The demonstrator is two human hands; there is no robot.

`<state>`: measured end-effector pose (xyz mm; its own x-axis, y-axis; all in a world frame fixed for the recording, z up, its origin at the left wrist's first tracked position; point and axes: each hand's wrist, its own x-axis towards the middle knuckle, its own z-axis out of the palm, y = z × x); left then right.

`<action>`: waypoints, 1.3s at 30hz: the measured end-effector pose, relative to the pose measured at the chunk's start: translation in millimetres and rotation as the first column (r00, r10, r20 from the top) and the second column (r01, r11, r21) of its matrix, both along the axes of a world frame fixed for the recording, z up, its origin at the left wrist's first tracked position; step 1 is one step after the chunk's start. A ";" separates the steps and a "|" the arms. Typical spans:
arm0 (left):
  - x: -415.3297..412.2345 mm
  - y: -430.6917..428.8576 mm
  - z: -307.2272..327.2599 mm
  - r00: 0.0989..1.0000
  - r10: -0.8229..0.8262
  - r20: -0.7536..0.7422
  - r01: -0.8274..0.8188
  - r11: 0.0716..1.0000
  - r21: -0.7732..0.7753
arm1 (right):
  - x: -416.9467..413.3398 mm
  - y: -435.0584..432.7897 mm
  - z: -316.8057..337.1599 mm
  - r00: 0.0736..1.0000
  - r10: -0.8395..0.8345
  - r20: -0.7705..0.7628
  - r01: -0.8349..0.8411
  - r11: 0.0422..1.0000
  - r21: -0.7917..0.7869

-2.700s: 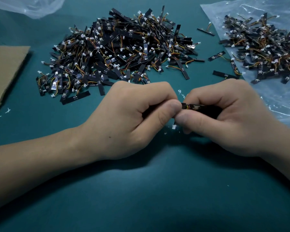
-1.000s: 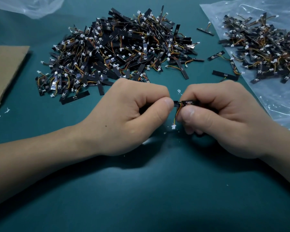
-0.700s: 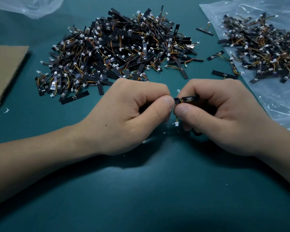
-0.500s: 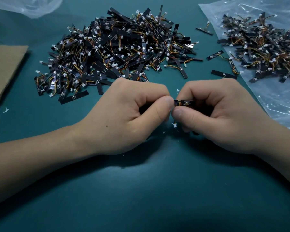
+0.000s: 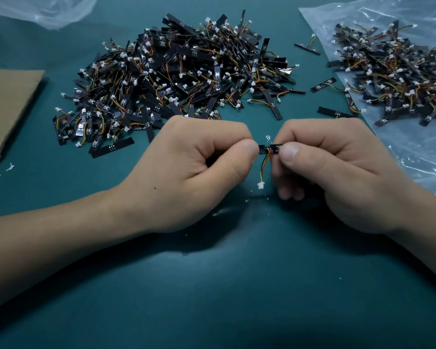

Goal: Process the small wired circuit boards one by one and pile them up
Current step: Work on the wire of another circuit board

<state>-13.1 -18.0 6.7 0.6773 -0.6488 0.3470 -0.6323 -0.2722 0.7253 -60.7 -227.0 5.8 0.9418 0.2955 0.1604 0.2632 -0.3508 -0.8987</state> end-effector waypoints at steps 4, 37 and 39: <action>-1.6 -2.9 0.2 0.999 0.019 0.041 -0.020 1.000 0.024 | 0.7 1.1 -0.9 0.998 -0.016 0.061 0.021 0.996 -0.082; 1.7 0.3 1.2 0.999 -0.047 -0.027 0.049 0.997 0.061 | -0.1 1.1 0.8 0.994 -0.007 0.107 0.021 0.991 -0.129; 1.0 -0.5 0.9 0.999 -0.042 -0.030 0.044 0.997 0.069 | -0.3 1.2 1.1 0.994 0.003 0.109 0.012 0.991 -0.137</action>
<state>-12.1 -18.5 7.6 0.6573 -0.6991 0.2814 -0.6240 -0.2956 0.7234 -61.0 -225.8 7.0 0.9223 0.3173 0.2204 0.3549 -0.4702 -0.8081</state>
